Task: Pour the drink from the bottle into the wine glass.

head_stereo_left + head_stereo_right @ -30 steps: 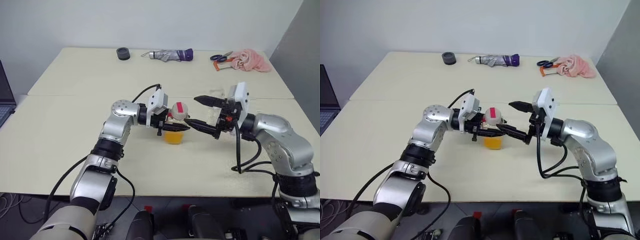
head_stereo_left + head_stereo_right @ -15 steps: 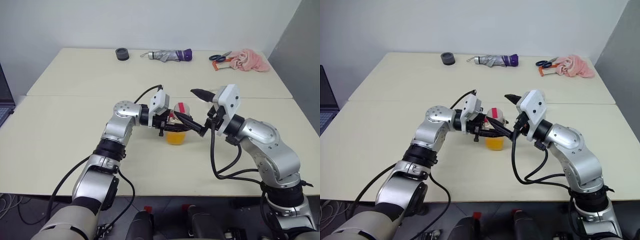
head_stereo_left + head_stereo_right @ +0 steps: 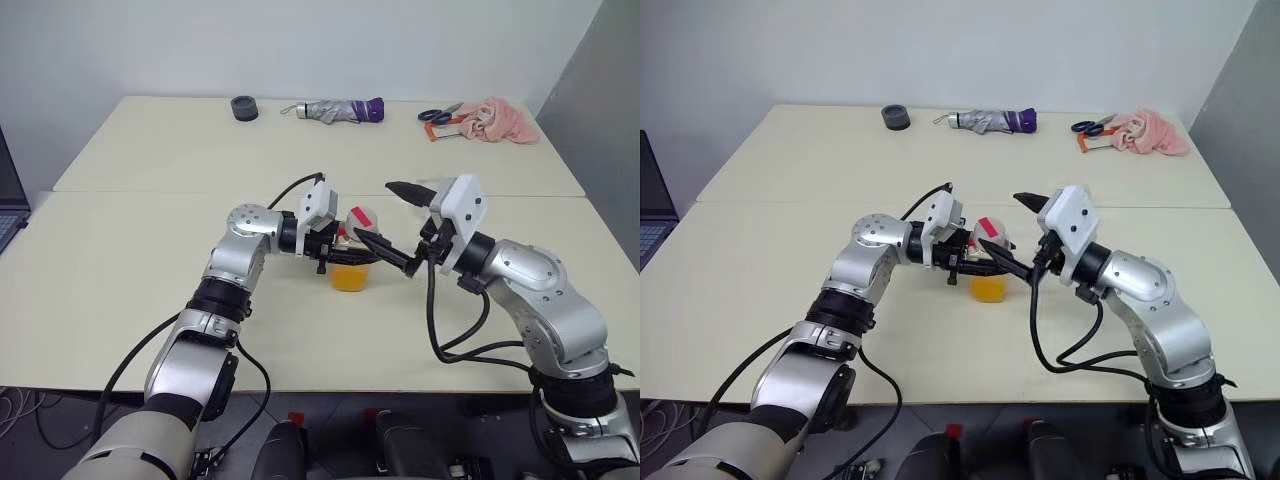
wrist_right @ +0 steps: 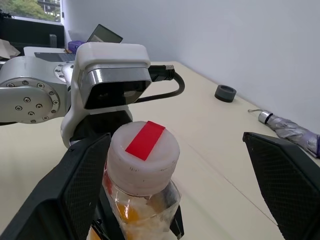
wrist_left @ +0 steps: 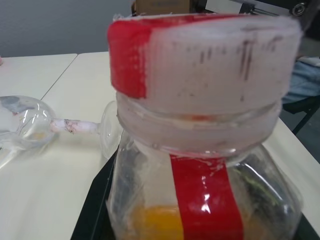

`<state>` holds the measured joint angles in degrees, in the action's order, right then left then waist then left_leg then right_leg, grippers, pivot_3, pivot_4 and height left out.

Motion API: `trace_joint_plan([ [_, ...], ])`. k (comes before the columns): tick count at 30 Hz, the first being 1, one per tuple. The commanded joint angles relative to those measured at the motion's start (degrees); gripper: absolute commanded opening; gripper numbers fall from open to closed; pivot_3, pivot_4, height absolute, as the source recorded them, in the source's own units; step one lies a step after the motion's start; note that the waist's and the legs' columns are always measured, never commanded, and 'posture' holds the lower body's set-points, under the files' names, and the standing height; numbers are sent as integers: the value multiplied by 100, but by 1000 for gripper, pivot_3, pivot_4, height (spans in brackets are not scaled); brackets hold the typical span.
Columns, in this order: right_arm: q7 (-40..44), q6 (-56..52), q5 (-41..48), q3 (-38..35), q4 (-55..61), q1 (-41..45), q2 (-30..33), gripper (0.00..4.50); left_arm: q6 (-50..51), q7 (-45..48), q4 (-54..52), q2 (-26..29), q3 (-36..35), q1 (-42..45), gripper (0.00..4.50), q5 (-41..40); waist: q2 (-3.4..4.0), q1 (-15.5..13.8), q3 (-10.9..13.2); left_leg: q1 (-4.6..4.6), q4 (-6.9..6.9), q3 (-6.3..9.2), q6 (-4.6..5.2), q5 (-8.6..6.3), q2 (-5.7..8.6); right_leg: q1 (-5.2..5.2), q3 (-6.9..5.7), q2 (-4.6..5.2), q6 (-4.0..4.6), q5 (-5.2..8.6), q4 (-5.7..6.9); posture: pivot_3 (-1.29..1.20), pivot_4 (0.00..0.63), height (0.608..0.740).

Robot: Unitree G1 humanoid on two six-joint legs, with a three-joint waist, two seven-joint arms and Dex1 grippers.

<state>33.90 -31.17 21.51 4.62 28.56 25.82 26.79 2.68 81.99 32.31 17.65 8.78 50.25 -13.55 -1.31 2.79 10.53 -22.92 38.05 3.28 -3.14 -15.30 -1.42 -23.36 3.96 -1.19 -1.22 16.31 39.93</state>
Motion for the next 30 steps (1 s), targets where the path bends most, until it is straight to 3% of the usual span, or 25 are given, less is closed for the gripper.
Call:
trace_joint_plan([
  [1,50,-96,278,-290,238,6,53,4500,-154,81,-98,15,-73,200,1716,-97,0,-1,0,0,0,0,0,0,0,0,0,0,0,0,0,0,150,740],
  [12,297,-578,1109,-495,632,-14,333,4500,-154,97,-103,37,-85,199,1715,-94,0,0,0,0,0,0,0,0,0,0,0,0,0,0,0,0,150,740],
  [20,-146,-205,206,389,378,265,-93,4500,-158,120,-102,32,-85,200,1715,-99,0,12,0,1,0,2,0,0,-2,0,-1,-4,0,0,1,0,150,740],
  [30,-275,-20,-114,386,76,359,-333,4500,-170,125,-106,35,-78,199,1715,-88,0,5,0,0,1,1,0,0,-1,0,-1,0,0,0,0,0,150,740],
])
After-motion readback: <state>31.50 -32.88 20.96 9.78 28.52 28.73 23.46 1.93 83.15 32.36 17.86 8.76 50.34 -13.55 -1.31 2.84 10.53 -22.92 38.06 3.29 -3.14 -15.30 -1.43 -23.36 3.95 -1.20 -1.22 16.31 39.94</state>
